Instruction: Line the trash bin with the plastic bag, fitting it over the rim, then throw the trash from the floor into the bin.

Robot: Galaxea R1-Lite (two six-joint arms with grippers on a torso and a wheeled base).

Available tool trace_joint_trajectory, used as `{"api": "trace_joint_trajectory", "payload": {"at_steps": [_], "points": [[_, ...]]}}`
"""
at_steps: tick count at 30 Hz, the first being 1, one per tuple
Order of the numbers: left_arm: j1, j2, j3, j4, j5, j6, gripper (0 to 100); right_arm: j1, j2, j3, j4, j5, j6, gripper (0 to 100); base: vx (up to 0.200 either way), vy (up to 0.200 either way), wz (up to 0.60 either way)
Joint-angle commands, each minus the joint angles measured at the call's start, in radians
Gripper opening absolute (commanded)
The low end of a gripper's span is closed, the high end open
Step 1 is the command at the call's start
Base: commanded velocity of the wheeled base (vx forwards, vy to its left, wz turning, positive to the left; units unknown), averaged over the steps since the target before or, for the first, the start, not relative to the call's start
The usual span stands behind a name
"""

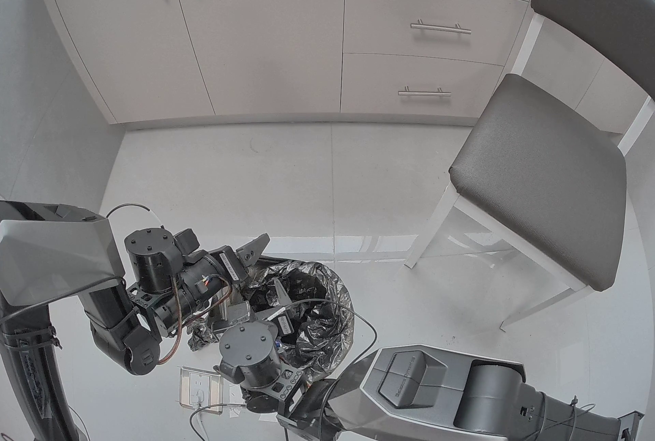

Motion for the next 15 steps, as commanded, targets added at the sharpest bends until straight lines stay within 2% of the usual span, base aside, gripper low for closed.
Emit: {"api": "trace_joint_trajectory", "payload": {"at_steps": [1, 9, 15], "points": [[0.000, 0.001, 0.000, -0.001, 0.000, 0.000, 100, 0.016, -0.009, -0.002, 0.006, 0.001, -0.003, 100, 0.000, 0.000, 0.00], [0.000, 0.003, -0.001, -0.001, 0.000, 0.001, 100, 0.013, 0.002, -0.010, 0.002, 0.010, -0.038, 100, 0.000, 0.000, 0.00], [0.000, 0.009, -0.001, -0.001, 0.000, 0.004, 100, 0.010, 0.023, -0.037, 0.006, 0.053, -0.069, 100, 0.000, 0.000, 0.00]]}}
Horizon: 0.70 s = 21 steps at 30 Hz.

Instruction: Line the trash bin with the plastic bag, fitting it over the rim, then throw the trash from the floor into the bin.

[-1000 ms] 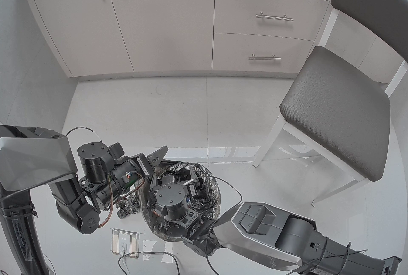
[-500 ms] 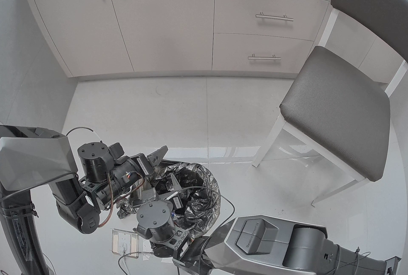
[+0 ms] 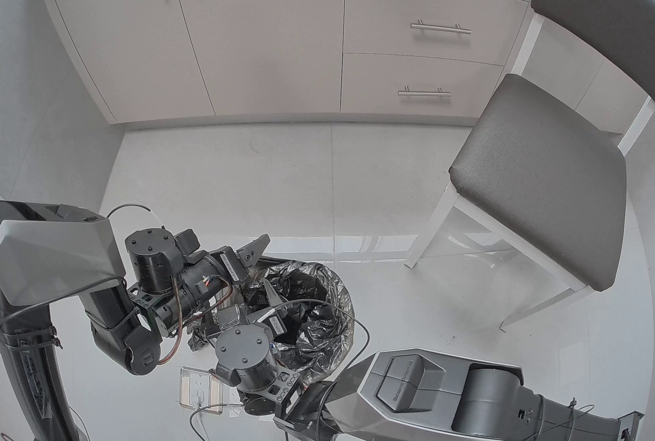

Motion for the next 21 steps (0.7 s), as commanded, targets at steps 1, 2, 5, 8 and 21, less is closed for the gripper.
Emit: {"api": "trace_joint_trajectory", "payload": {"at_steps": [1, 2, 5, 8, 21], "points": [[0.000, 0.006, 0.000, 0.000, 0.001, 0.001, 100, -0.002, 0.030, -0.037, 0.004, 0.008, -0.008, 100, 0.000, 0.000, 0.00], [0.000, 0.005, 0.000, 0.000, 0.001, 0.001, 100, 0.000, 0.041, -0.054, 0.010, 0.008, -0.009, 100, 0.000, 0.000, 0.00], [0.000, 0.005, 0.002, 0.000, 0.001, 0.001, 100, 0.000, 0.066, -0.094, 0.019, 0.008, -0.014, 100, 0.000, 0.000, 0.00], [-0.001, 0.005, 0.002, 0.000, 0.001, 0.000, 100, -0.005, 0.081, -0.118, 0.027, 0.008, -0.016, 100, 0.000, 0.000, 0.00], [-0.001, 0.000, 0.005, 0.000, 0.001, 0.001, 100, -0.031, 0.133, -0.187, 0.045, 0.008, -0.016, 0, 0.000, 0.000, 0.00]]}}
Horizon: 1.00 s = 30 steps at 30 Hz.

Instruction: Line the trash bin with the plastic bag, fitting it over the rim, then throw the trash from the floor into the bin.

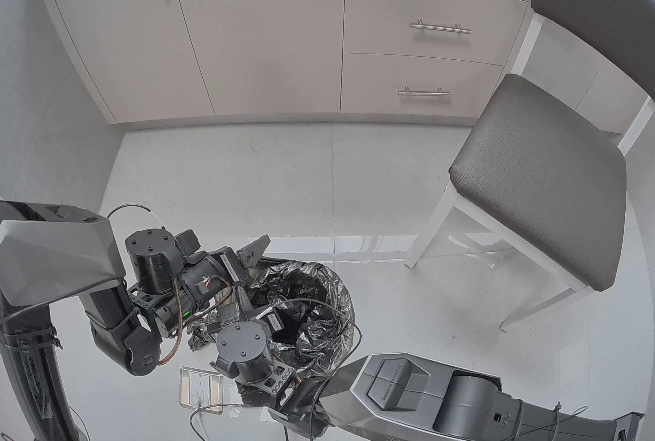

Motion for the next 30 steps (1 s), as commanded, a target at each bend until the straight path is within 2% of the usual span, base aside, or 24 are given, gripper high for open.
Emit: {"api": "trace_joint_trajectory", "payload": {"at_steps": [1, 12, 24, 30], "points": [[0.000, 0.000, 0.002, 0.000, 0.000, -0.001, 100, -0.007, 0.025, -0.021, 0.001, 0.000, 0.000, 0, 0.000, 0.000, 0.00], [0.003, -0.001, -0.001, 0.000, -0.003, -0.010, 100, 0.006, 0.014, 0.045, -0.010, 0.002, -0.028, 0, 0.000, 0.000, 0.00], [0.006, -0.015, -0.001, 0.000, -0.001, 0.003, 100, -0.004, 0.038, 0.044, -0.010, 0.003, -0.021, 0, 0.000, 0.000, 0.00], [0.037, -0.023, -0.001, 0.000, -0.005, 0.075, 100, -0.008, 0.041, 0.045, -0.007, 0.003, -0.020, 0, 0.000, 0.000, 0.00]]}}
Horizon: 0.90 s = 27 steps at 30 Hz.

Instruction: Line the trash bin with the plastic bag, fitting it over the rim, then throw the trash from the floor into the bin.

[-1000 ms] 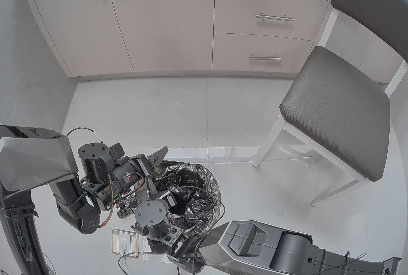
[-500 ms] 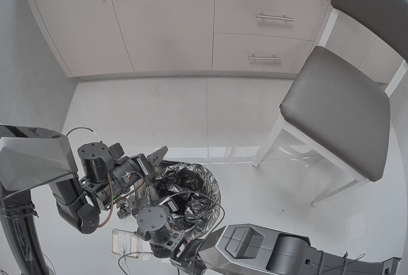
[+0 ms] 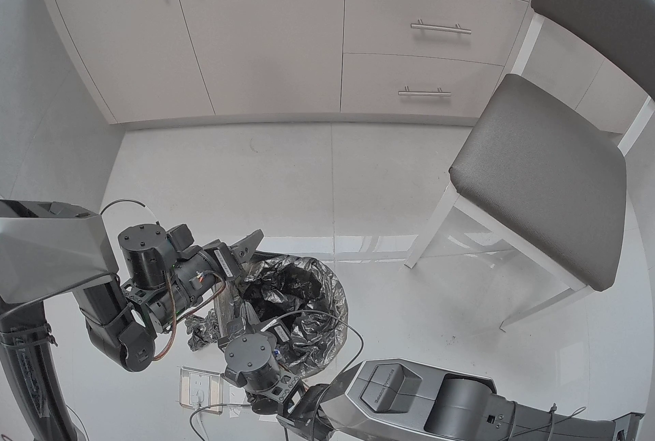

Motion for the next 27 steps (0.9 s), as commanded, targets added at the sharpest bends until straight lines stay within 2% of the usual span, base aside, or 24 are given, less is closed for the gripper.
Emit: {"api": "trace_joint_trajectory", "payload": {"at_steps": [1, 12, 23, 27], "points": [[0.012, -0.005, 0.001, -0.001, -0.002, 0.025, 100, -0.004, 0.006, 0.000, 0.001, 0.000, -0.001, 0, 0.000, 0.000, 0.00], [-0.027, 0.030, 0.011, -0.001, 0.000, 0.019, 100, 0.009, -0.021, 0.005, -0.009, -0.003, -0.007, 0, 0.000, 0.000, 0.00], [-0.022, 0.124, -0.010, -0.001, 0.009, 0.021, 100, 0.029, -0.054, 0.083, -0.058, -0.012, -0.019, 0, 0.000, 0.000, 0.00], [-0.022, 0.156, -0.027, -0.001, 0.053, 0.024, 100, 0.028, -0.055, 0.111, -0.063, -0.028, -0.048, 0, 0.000, 0.000, 0.00]]}}
